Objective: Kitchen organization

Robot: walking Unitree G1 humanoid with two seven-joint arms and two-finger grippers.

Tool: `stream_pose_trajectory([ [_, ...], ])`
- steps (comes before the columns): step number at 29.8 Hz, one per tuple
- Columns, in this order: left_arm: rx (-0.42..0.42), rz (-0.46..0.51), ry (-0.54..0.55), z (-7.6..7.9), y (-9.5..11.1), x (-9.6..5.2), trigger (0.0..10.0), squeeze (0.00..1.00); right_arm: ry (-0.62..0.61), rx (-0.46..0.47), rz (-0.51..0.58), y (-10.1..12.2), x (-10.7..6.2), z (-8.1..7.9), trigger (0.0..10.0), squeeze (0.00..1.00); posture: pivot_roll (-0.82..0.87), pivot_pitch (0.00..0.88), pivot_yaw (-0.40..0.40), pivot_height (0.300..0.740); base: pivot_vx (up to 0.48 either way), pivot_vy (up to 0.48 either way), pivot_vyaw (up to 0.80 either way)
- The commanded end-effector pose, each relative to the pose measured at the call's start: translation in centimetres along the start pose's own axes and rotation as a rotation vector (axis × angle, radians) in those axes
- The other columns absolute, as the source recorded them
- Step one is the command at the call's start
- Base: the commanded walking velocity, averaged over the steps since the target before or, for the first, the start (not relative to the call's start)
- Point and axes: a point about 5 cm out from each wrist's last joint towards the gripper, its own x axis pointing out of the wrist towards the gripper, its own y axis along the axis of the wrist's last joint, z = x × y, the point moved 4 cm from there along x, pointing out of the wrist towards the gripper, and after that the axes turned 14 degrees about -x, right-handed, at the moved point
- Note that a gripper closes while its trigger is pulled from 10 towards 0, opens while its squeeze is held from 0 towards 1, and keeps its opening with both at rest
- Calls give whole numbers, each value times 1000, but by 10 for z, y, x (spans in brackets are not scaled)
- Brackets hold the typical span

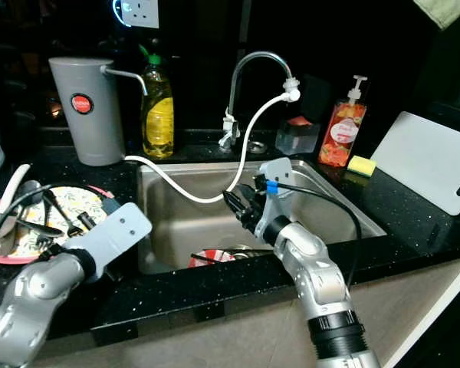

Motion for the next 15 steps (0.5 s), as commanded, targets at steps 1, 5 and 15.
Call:
stream_pose_trajectory([
  [1,-15,-16,-27,5,-6,0,10000,0,-25,6,4,0,-2,6,10000,0,99,48,-116,740,0,0,0],
  [5,-15,-16,-27,5,-6,0,10000,0,-25,6,4,0,-3,6,10000,0,99,48,-117,740,0,0,0],
  [15,-15,-15,-28,5,-6,-1,10000,0,-23,9,6,0,-3,5,10000,0,101,56,-114,740,0,0,0],
])
